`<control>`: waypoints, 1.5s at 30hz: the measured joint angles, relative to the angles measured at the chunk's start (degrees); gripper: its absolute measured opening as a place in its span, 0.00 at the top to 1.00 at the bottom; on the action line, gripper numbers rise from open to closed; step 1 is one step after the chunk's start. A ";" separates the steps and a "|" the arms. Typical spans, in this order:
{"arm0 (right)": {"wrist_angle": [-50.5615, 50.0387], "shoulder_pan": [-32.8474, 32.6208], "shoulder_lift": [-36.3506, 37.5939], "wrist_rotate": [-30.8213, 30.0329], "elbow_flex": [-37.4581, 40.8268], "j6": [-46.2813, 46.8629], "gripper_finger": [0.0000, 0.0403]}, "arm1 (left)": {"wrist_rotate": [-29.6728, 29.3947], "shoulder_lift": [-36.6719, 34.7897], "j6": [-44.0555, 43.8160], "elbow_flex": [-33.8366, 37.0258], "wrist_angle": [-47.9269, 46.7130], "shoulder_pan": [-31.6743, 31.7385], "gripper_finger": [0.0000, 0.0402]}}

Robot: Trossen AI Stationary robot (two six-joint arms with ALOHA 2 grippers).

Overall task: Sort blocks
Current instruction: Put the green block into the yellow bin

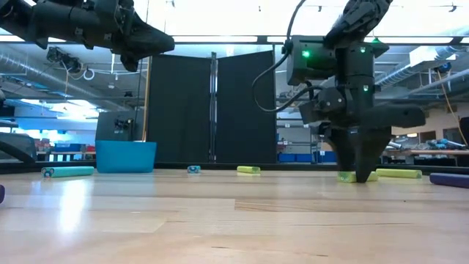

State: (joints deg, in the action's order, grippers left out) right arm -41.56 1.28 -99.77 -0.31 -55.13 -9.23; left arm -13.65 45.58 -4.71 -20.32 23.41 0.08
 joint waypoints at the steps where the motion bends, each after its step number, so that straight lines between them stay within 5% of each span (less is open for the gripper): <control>1: 0.00 0.02 0.00 0.43 0.01 -0.01 0.58 | 0.00 0.00 0.02 0.00 0.01 0.00 0.78; 5: 0.02 -0.02 -0.17 0.89 -0.01 -0.02 0.72 | 0.00 0.00 1.21 0.00 0.44 0.00 0.78; 25: 8.64 -0.31 6.69 0.19 0.28 4.61 0.72 | -0.02 0.04 1.44 -0.02 4.26 0.00 0.78; 35: 38.05 -2.59 6.57 4.04 0.12 11.02 0.72 | -0.02 -1.43 1.17 -2.61 4.66 0.00 0.78; 41: 58.51 -4.38 2.10 4.39 -0.84 14.33 0.72 | -0.02 -4.38 1.03 -6.80 -1.42 0.02 0.78; 45: 63.54 -6.24 -3.99 4.95 -7.15 14.60 0.72 | 1.45 -7.67 0.48 -9.90 -6.75 0.01 0.78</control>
State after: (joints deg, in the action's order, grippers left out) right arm 21.98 -4.96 -103.76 4.63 -62.28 5.36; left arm -12.20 37.91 -4.23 -30.22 16.66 0.08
